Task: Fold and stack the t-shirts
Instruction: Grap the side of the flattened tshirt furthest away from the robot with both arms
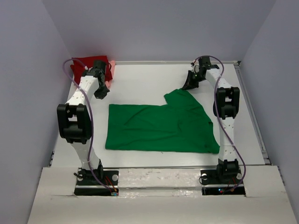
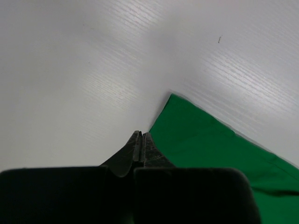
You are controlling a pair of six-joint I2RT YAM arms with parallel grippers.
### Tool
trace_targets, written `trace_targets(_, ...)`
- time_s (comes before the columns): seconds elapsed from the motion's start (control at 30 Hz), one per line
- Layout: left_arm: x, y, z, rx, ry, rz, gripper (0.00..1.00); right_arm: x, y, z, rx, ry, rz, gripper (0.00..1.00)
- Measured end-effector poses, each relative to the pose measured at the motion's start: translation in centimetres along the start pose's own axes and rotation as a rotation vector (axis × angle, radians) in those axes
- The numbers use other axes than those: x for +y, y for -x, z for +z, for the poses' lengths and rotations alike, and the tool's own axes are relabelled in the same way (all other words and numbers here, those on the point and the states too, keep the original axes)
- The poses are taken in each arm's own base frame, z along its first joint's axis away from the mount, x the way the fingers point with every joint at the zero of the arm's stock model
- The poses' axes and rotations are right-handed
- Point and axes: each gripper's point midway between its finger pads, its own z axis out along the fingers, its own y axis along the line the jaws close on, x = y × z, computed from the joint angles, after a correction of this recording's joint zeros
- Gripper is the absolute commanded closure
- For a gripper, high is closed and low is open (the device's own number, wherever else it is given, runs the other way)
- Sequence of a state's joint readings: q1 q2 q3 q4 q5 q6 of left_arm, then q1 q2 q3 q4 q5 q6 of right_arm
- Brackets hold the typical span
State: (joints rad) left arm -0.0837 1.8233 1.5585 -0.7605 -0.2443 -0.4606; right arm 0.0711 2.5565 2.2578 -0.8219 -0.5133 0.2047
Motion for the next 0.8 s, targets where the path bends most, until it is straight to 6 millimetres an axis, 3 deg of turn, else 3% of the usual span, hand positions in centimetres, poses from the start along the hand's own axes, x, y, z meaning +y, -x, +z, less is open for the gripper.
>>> trace_targets(0.07, 0.1, -0.1, 0.4, 0.007, 0.007, 0.008, 0.99, 0.2, -0.3, -0.1, 0.004, -0.012, -0.002, 1.0)
trace_targets(0.17, 0.0, -0.5, 1.0, 0.021, 0.01, 0.021, 0.85, 0.6, -0.6, -0.1, 0.005, -0.032, -0.014, 1.0)
trace_targets(0.37, -0.3, -2.6, 2.9, 0.086, -0.005, 0.046, 0.71, 1.0, -0.8, -0.3, 0.0, -0.077, -0.037, 1.0)
trace_targets(0.43, -0.3, -3.5, 3.6, 0.117, -0.017, 0.044, 0.74, 0.9, -0.9, -0.4, 0.002, -0.087, -0.041, 1.0)
trace_targets(0.47, -0.5, -4.0, 3.8, 0.131, -0.031, 0.042, 0.8, 0.9, -0.9, -0.4, 0.001, -0.09, -0.042, 1.0)
trace_targets(0.5, -0.5, -4.5, 4.1, 0.148, -0.045, 0.038, 0.93, 0.8, -1.0, -0.4, 0.001, -0.094, -0.043, 1.0)
trace_targets(0.57, -0.6, -4.9, 4.5, 0.165, -0.062, 0.027, 0.95, 0.8, -0.9, -0.4, 0.0, -0.096, -0.044, 1.0)
trace_targets(0.63, -0.4, -5.1, 4.8, 0.178, -0.072, 0.02, 0.84, 0.8, -0.9, -0.5, 0.0, -0.097, -0.045, 1.0)
trace_targets(0.67, -0.6, -5.0, 5.0, 0.179, -0.082, 0.014, 0.59, 0.8, -0.9, -0.5, 0.0, -0.097, -0.045, 1.0)
trace_targets(0.7, -0.5, -4.9, 5.1, 0.177, -0.085, 0.012, 0.58, 0.8, -0.9, -0.5, 0.0, -0.097, -0.045, 1.0)
trace_targets(0.73, -0.6, -4.9, 5.2, 0.174, -0.094, 0.018, 0.46, 0.8, -0.9, -0.5, 0.0, -0.097, -0.045, 1.0)
trace_targets(0.8, -0.6, -4.8, 5.6, 0.166, -0.107, -0.001, 0.36, 0.8, -0.9, -0.5, 0.0, -0.097, -0.048, 1.0)
